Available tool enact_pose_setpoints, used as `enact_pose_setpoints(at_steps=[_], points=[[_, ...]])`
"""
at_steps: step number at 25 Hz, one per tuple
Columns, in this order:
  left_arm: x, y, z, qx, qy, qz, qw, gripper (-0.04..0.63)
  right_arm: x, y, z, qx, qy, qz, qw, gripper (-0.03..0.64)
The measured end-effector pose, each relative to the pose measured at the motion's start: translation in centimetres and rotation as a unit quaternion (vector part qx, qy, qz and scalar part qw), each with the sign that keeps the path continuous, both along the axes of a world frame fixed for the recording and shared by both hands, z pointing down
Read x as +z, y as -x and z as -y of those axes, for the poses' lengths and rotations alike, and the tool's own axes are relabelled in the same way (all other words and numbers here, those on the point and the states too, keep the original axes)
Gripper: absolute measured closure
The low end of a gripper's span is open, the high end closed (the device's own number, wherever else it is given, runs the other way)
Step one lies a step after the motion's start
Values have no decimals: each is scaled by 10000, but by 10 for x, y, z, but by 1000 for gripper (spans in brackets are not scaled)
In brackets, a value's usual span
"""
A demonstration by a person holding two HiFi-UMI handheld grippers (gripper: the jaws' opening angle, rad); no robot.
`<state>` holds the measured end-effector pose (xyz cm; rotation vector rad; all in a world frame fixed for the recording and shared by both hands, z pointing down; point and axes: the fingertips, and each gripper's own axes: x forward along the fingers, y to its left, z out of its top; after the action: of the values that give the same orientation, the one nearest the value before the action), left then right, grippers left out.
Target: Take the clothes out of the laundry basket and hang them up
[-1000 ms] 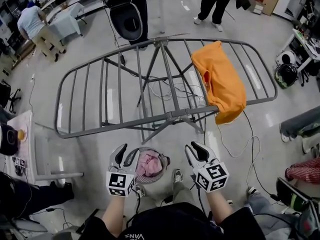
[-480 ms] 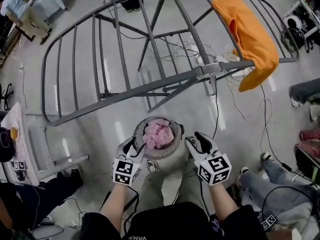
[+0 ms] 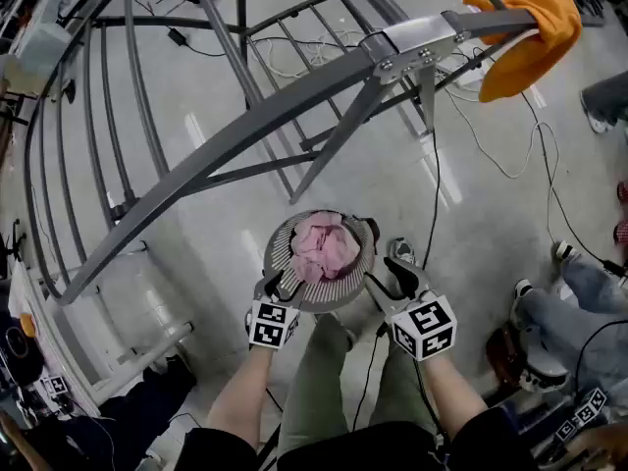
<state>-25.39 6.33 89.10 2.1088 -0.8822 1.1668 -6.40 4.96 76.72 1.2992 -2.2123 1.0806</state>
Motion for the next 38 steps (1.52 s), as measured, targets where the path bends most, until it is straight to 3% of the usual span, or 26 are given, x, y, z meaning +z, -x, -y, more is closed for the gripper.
enact_pose_setpoints(at_steps=[3, 9, 11, 14, 20, 26, 32, 33, 35, 38], points=[[47, -2, -11, 179, 268, 193, 9993, 391, 34, 3, -1, -109, 22, -45, 9999, 430], [135, 2, -12, 94, 770, 592, 9952, 377, 95, 12, -14, -74, 49, 104, 9999, 430], [161, 2, -6, -94, 873, 603, 9943, 377, 115, 16, -24, -9, 112, 228, 9997, 431], [197, 3, 5, -699, 993, 463, 9915, 377, 140, 20, -41, 60, 247, 410, 9988, 430], [252, 19, 25, -1696, 981, 434, 9796, 376, 149, 19, -51, 65, 299, 775, 9965, 431], [303, 36, 23, -1779, 1212, 608, 9747, 350, 156, 13, -48, 97, 194, 868, 9960, 431], [338, 32, -5, -1859, 2061, 496, 9594, 356, 172, 21, -54, 0, 366, 900, 9953, 431], [336, 31, -8, -1788, 2091, 537, 9599, 399, 172, 23, -56, -11, 398, 895, 9952, 431], [328, 33, -8, -1588, 1970, 661, 9652, 563, 167, 26, -57, -14, 393, 877, 9954, 431], [296, 29, 6, -1114, 1453, 822, 9797, 578, 156, 28, -55, -35, 351, 856, 9957, 431]])
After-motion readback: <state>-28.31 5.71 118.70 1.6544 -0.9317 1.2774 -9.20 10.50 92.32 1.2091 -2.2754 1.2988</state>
